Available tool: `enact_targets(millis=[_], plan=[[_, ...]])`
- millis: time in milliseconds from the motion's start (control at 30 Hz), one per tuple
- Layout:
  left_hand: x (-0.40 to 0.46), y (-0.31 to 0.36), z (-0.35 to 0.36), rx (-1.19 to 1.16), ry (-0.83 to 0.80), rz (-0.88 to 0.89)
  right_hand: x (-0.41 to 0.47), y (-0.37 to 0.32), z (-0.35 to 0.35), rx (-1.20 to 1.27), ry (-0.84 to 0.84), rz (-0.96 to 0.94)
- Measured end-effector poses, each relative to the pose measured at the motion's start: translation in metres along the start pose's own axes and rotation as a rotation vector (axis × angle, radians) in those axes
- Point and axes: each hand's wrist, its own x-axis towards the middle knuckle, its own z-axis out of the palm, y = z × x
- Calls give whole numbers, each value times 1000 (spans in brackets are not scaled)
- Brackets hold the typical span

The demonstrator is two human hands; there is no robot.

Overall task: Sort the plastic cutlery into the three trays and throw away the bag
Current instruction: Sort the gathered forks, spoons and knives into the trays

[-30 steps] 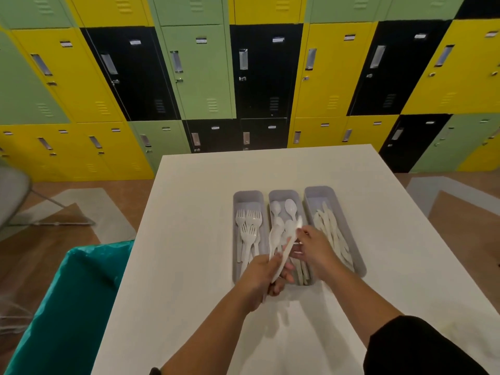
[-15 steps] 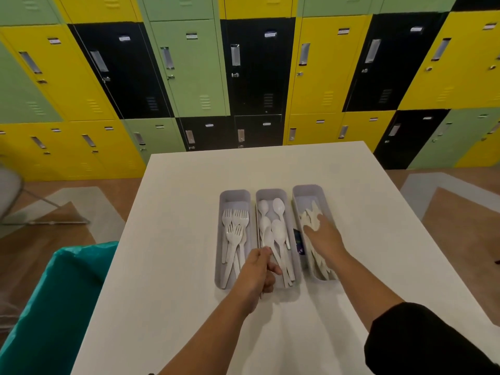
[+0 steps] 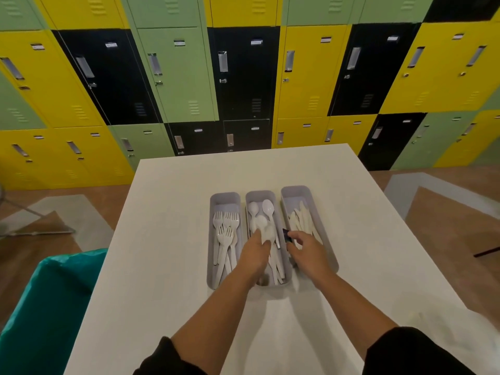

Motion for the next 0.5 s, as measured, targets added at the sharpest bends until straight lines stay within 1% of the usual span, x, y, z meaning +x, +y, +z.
enact_targets(millis=[200,367,500], plan=[[-15,-5,18,247,-20,112,-16,8,-9,8,43,4],[-35,1,32,268,-39,206,-38,12,-18,79,85,-13],[-45,0,40,225,-21,274,-56,21,-25,74,149,-45]])
